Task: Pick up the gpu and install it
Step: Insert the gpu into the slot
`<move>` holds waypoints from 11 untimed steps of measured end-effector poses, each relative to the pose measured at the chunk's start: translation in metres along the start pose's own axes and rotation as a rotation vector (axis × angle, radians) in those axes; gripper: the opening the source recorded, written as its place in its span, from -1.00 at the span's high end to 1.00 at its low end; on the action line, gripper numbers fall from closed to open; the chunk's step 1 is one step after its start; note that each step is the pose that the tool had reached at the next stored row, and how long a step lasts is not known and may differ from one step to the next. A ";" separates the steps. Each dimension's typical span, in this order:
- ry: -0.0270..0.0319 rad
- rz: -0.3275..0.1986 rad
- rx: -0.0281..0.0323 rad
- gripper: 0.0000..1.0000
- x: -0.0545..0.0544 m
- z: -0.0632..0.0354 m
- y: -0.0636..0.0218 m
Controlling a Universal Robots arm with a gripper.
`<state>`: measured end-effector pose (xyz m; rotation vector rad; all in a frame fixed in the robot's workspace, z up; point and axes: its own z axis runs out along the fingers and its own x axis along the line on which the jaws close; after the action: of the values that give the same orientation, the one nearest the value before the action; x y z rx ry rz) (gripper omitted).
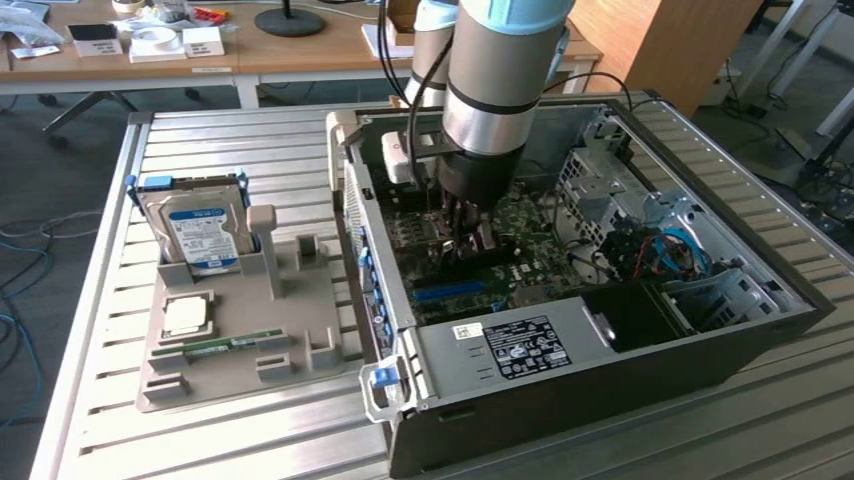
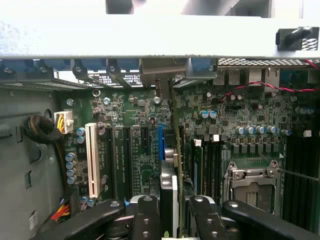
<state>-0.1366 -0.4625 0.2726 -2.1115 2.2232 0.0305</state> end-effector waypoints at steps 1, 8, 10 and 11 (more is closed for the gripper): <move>-0.0001 0.000 -0.0002 0.47 0.000 0.0000 0.0003; -0.0006 0.001 -0.0012 0.47 0.000 0.0000 0.0004; -0.0007 0.001 -0.0012 0.47 0.000 0.0000 0.0004; -0.0007 0.001 -0.0011 0.47 0.000 0.0000 0.0004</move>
<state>-0.1370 -0.4623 0.2726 -2.1110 2.2241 0.0325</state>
